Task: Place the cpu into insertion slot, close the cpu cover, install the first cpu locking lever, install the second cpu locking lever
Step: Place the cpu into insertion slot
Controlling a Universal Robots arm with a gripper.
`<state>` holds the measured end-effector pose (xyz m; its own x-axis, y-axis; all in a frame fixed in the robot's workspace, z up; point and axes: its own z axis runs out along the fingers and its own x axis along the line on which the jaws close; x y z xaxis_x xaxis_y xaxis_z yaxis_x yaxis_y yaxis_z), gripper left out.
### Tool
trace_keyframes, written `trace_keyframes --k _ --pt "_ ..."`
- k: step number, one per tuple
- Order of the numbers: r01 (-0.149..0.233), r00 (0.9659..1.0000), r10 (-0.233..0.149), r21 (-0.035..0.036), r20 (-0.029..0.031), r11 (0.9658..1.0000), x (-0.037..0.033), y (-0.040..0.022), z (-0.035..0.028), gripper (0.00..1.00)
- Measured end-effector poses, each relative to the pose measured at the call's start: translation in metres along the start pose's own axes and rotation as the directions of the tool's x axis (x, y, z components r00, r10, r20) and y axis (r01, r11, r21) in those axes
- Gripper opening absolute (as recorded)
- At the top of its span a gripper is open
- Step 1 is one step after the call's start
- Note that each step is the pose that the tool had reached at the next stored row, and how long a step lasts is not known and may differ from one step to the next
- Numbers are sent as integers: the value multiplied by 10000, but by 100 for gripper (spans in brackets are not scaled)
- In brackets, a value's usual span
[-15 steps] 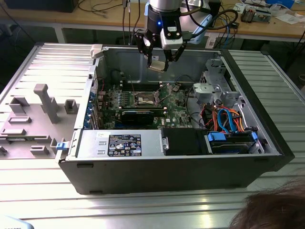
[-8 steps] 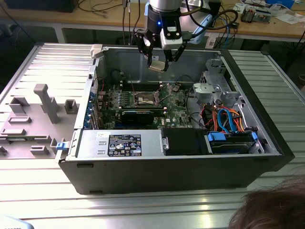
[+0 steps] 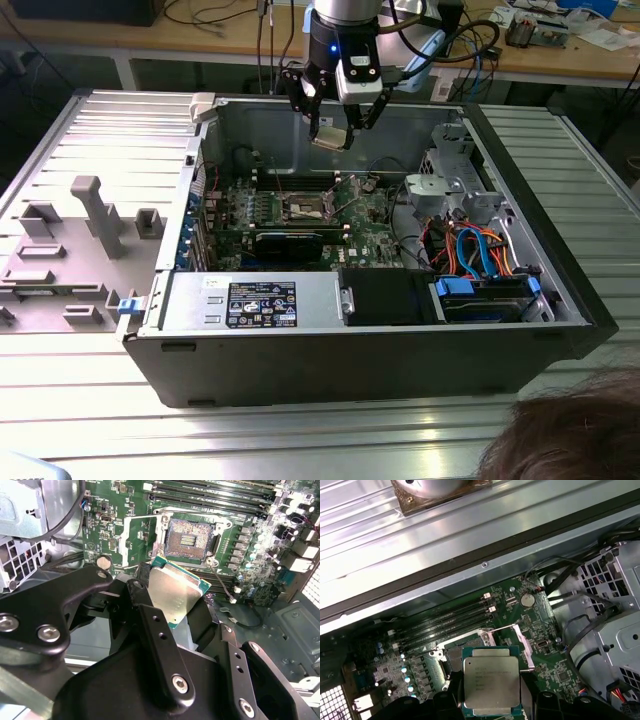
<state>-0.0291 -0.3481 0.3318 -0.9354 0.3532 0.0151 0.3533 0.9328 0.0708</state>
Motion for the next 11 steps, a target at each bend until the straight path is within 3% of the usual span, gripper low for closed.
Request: trace_keyframes --k 11 --pt "-107 9999 107 -1 7 9999 0 0 0 55"
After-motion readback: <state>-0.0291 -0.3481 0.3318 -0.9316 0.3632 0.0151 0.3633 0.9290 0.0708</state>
